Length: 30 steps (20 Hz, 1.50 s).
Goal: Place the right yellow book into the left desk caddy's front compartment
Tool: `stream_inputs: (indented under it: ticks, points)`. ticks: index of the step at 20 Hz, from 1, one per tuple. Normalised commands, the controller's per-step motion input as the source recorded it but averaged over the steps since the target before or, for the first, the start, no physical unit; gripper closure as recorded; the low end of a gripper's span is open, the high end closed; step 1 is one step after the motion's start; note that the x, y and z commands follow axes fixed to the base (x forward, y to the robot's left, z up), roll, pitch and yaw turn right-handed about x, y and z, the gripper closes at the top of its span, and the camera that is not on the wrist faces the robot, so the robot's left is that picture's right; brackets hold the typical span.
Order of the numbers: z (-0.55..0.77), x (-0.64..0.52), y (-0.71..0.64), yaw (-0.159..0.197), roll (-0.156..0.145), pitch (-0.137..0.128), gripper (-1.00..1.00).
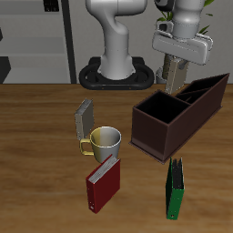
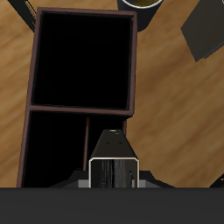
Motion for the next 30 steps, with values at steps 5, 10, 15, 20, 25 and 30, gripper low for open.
stream_inputs:
  ticks: [5, 10, 15, 20, 25, 30]
  points:
    - [-0.13, 0.12, 0.06, -0.002, 0.008, 0.018, 1.0]
    - [-0.17, 0.11, 0.0, 0.0, 0.012, 0.036, 1.0]
    - [-0.08, 0.06, -0.01, -0.013, -0.001, 0.01, 1.0]
    - [-0.18, 0.05, 0.03, -0.004, 0.013, 0.032, 1.0]
    - [-0.12, 0.06, 0.02, 0.0, 0.004, 0.017, 1.0]
    - [-0.15, 0.07, -0.02, -0.015, -0.002, 0.025, 1.0]
